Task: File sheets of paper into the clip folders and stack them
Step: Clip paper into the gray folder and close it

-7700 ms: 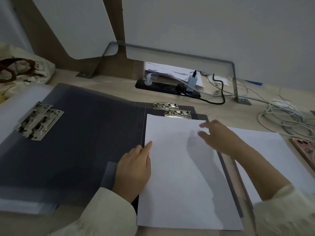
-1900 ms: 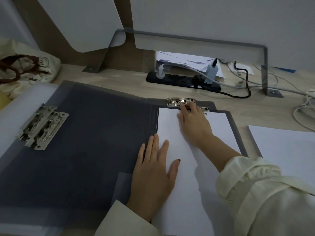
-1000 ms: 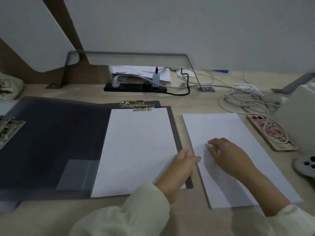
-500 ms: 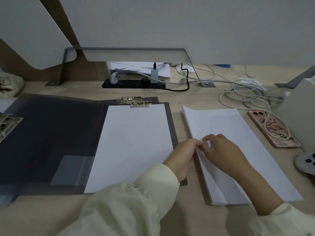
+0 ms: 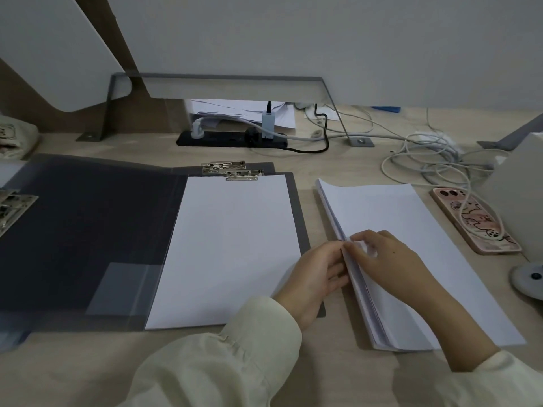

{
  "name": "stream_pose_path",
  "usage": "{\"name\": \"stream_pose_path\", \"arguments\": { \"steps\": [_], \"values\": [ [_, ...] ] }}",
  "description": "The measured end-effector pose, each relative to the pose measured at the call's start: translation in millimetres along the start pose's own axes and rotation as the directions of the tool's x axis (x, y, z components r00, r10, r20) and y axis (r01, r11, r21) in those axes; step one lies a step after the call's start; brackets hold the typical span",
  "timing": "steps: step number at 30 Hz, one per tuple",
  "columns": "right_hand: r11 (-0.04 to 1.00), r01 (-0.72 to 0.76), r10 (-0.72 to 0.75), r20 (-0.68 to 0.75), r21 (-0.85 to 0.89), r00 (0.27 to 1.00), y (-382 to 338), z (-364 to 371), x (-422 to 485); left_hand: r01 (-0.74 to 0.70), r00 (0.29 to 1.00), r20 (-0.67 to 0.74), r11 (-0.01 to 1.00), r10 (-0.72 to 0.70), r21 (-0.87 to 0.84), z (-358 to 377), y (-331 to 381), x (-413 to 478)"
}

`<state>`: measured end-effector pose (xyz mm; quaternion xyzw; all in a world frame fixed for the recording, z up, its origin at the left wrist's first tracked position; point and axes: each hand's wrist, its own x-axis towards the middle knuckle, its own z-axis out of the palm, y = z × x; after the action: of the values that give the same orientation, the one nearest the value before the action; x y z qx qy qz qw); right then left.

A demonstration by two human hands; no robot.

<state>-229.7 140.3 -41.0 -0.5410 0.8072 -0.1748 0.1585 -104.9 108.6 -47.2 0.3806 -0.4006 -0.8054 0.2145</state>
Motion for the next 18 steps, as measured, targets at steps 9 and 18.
{"name": "stream_pose_path", "arguments": {
  "steps": [9, 18],
  "values": [
    [0.996, -0.053, 0.057, -0.05, 0.072, 0.997, 0.8, 1.3, 0.9, -0.126, 0.969, -0.163, 0.941, 0.185, 0.315, 6.9, 2.8, -5.0],
    [0.997, -0.049, 0.051, -0.043, 0.059, 0.998, 1.8, 0.3, -1.6, -0.111, 0.985, -0.052, 0.842, 0.163, 0.528, 19.3, -8.9, -2.0]
  ]
}}
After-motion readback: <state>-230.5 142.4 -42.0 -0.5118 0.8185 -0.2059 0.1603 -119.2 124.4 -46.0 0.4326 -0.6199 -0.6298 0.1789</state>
